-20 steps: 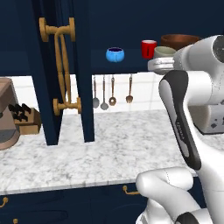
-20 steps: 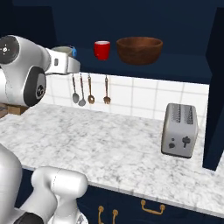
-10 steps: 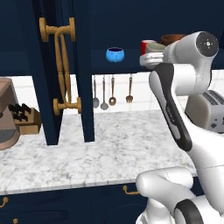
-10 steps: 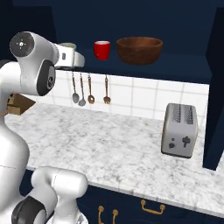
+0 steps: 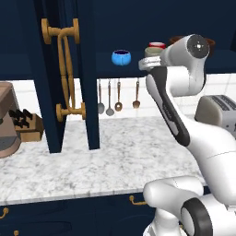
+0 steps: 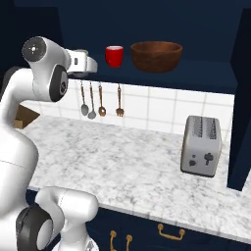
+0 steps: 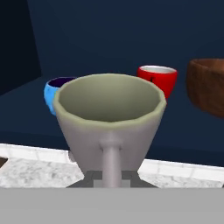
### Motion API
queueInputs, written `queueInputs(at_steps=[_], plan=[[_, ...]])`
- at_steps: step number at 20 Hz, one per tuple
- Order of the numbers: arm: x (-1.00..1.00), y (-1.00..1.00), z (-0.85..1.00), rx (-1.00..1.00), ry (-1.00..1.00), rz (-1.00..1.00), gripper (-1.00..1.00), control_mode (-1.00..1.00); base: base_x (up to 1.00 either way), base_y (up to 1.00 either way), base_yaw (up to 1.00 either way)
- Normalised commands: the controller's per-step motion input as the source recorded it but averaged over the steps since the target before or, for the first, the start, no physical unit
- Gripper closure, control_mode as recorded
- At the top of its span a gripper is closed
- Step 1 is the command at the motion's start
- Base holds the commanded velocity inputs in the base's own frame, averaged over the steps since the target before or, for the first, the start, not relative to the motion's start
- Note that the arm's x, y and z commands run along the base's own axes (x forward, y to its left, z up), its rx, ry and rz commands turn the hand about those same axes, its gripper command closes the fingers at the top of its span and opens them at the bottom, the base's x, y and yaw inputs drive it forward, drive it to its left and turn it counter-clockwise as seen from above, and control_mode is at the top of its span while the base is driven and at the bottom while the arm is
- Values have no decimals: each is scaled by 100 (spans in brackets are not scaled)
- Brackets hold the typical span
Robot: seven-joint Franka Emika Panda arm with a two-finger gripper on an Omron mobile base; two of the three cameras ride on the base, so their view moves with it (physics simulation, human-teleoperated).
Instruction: Gather all objects into one cabinet and sort the glasses and bowls to opposite sides.
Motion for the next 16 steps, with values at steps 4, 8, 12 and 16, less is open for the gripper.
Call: queueInputs(at_steps=[4, 8, 12, 16], plan=[[35, 6, -15, -3, 0, 1, 100, -100, 0, 0, 0], [35, 5, 0, 0, 0, 2, 100, -100, 0, 0, 0], [36, 0, 0, 0, 0, 2, 100, -100, 0, 0, 0], [43, 0, 0, 0, 0, 1, 100, -100, 0, 0, 0]])
